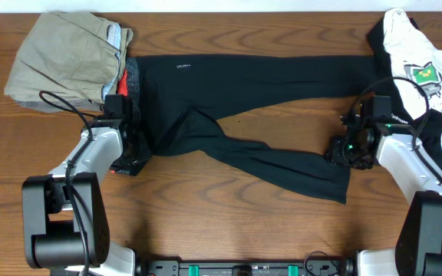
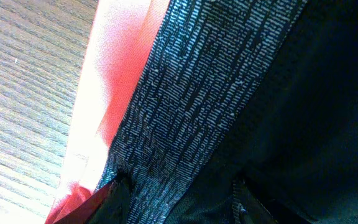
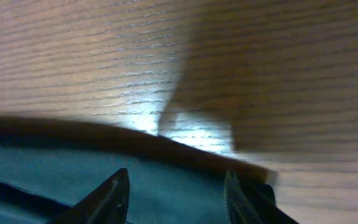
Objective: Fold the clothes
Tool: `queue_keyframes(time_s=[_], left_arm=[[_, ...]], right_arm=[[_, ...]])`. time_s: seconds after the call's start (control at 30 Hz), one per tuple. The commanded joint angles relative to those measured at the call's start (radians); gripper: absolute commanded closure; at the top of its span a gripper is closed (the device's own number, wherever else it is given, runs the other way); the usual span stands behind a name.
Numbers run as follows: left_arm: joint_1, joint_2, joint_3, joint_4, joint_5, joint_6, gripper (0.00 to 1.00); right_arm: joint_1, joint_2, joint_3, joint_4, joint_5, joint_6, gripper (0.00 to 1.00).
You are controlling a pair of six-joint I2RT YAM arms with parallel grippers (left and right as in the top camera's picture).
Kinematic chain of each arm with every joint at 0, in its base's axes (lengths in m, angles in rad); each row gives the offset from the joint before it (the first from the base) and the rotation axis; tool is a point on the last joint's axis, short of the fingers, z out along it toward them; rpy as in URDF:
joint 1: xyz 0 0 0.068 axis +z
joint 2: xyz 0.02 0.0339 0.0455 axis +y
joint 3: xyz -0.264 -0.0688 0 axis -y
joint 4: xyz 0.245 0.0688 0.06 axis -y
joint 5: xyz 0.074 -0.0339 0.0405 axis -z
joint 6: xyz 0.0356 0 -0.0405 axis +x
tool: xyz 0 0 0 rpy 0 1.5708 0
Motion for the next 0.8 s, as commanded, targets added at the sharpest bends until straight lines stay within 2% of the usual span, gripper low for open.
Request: queue_keyframes(time_s=[0.0,0.23,0.37,0.43,0.63,0.77], left_arm=[[0.005,0.037,-0.009,-0.005,-0.001,0.002,0.47],[0.005,0.037,-0.009,-0.005,-0.001,0.002,0.47],[0.005,0.037,-0.009,-0.005,-0.001,0.002,0.47],[0.005,0.037,-0.009,-0.005,-0.001,0.002,0.47],[0.005,0.037,-0.009,-0.005,-0.001,0.002,0.47],[0.005,0.037,-0.009,-0.005,-0.001,0.002,0.47]], right_arm=[[0.034,0.009,-0.030,0.024,0.019,-0.023,0.53],[0.054,0.010,-0.084,0.056,0.045,-0.021,0.51],[0.054,0.010,-0.116,0.056,0.130,0.021,0.50],[0.054,0.010,-0.131,0.056,0.153,0.043,0.58],[0.054,0.009,-0.139,0.061,0.154,0.076,0.98],[0.053,0.009,-0.128,0.081,0.153,0.098,0.99]])
